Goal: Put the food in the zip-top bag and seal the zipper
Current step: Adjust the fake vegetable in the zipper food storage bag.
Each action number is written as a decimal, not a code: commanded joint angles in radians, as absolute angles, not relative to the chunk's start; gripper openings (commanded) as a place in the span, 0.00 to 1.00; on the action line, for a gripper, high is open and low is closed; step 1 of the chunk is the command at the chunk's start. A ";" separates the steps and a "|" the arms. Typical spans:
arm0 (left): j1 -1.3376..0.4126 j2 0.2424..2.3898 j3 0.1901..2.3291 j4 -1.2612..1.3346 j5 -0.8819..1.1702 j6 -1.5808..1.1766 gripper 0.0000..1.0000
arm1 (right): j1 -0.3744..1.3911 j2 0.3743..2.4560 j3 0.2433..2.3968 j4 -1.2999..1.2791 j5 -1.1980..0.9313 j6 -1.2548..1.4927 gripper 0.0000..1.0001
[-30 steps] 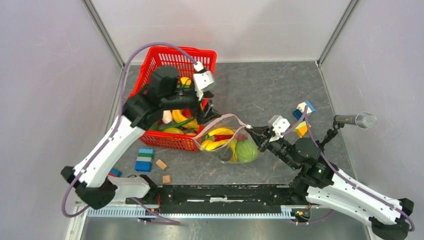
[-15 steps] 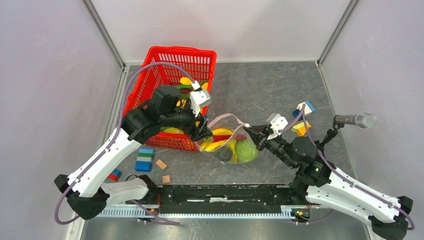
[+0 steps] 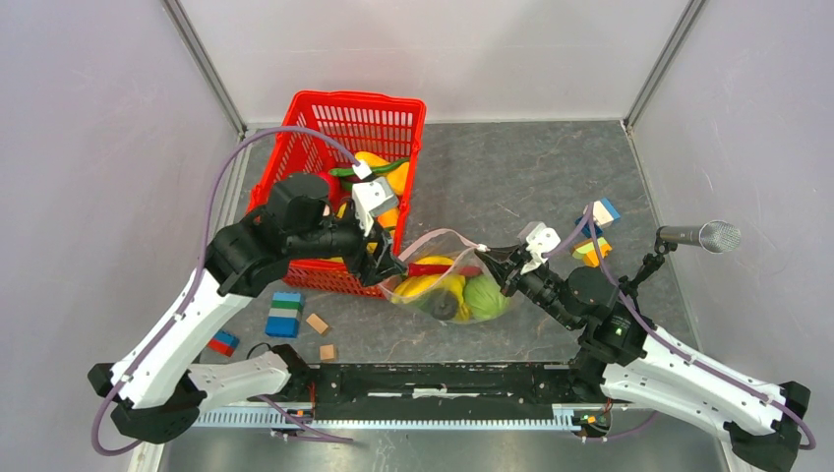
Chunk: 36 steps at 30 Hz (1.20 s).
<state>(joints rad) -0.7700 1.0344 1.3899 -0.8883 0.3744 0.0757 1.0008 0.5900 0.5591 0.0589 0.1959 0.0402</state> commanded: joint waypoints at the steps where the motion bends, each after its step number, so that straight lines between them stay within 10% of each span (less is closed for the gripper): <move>1: -0.773 1.037 1.432 -1.003 0.388 0.034 0.75 | 1.003 0.583 0.604 0.105 0.211 0.046 0.00; 25: -0.778 0.990 1.224 -0.814 0.315 -0.042 0.53 | 1.003 0.556 0.583 0.106 0.232 0.051 0.00; 36: -0.784 0.997 1.226 -0.855 0.319 -0.015 0.02 | 1.003 0.551 0.580 0.104 0.242 0.055 0.00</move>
